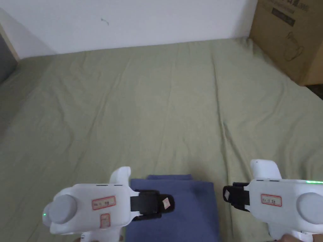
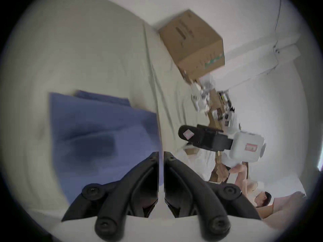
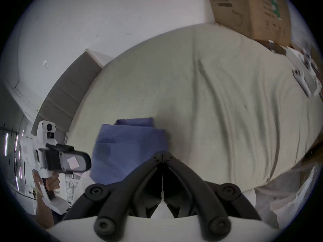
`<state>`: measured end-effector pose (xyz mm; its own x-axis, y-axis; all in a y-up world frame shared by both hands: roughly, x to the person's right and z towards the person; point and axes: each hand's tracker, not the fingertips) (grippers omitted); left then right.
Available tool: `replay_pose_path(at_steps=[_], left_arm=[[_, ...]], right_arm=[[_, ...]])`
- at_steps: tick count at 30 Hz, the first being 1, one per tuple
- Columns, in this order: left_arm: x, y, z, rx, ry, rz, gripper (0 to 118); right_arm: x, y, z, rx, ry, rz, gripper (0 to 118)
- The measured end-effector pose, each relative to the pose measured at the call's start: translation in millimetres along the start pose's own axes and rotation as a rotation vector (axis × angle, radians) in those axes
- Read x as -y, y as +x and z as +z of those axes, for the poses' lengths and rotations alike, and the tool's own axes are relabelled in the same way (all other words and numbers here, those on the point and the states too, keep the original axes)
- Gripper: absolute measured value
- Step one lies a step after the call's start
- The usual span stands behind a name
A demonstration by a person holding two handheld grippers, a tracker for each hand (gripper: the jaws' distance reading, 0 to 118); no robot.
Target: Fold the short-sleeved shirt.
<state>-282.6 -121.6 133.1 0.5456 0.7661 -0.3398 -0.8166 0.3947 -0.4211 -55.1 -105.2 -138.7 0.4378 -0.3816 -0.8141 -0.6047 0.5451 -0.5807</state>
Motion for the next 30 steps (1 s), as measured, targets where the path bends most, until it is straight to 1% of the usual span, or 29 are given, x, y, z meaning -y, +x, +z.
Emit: replay_pose_path(at_steps=[2,5,8,10,11,12,13,14,15,16,18,19,22,23,27,28,30], left_arm=[[-0.1,-17.7,24.3,-0.016,0.046,0.024,5],[8.3,-43.8,47.3,-0.043,0.082,0.098,5],[19.3,-60.9,58.8,-0.047,0.095,0.107,6],[25.2,-70.3,58.1,-0.049,0.093,0.137,6],[27.1,-73.6,57.7,-0.054,0.095,0.150,10],[28.3,-76.5,56.8,-0.063,0.092,0.159,23],[28.6,-79.7,55.1,-0.074,0.090,0.162,38],[28.9,-83.8,52.4,-0.073,0.088,0.166,56],[28.9,-86.2,50.4,-0.070,0.085,0.170,81],[28.1,-88.7,47.6,-0.064,0.080,0.174,94],[25.4,-93.9,40.3,-0.035,0.066,0.187,113],[23.1,-96.5,36.6,-0.028,0.065,0.197,115],[16.2,-108.2,26.6,0.013,0.072,0.228,115],[13.8,-113.6,20.9,0.042,0.065,0.257,115],[8.4,-126.7,-3.6,0.074,-0.013,0.351,115],[8.2,-127.0,-8.1,0.081,-0.020,0.356,115],[8.4,-127.5,-14.2,0.156,-0.013,0.347,115]], right_arm=[[-7.1,-19.7,-7.5,-0.033,-0.007,0.050,0],[-8.7,-44.5,-29.9,-0.074,-0.057,0.121,0],[-0.6,-59.3,-61.0,-0.045,-0.141,0.177,0],[6.7,-61.4,-82.5,-0.016,-0.200,0.182,0],[9.6,-61.3,-89.8,-0.001,-0.221,0.185,0],[12.4,-61.7,-95.0,0.020,-0.233,0.182,0],[13.7,-61.7,-96.8,0.010,-0.220,0.178,0],[13.5,-60.6,-95.5,0.009,-0.219,0.172,0],[12.6,-59.8,-94.3,0.005,-0.216,0.163,0],[10.6,-58.4,-94.2,0.000,-0.216,0.152,0],[8.7,-56.6,-94.8,-0.007,-0.224,0.143,0],[8.9,-55.4,-93.7,-0.009,-0.225,0.143,0],[9.5,-56.2,-94.4,-0.008,-0.225,0.144,0],[10.3,-55.9,-93.6,-0.007,-0.225,0.144,0],[9.9,-54.2,-93.3,-0.011,-0.226,0.134,0],[9.6,-53.1,-93.3,-0.015,-0.226,0.126,0],[9.6,-51.3,-93.5,-0.021,-0.226,0.114,0]])
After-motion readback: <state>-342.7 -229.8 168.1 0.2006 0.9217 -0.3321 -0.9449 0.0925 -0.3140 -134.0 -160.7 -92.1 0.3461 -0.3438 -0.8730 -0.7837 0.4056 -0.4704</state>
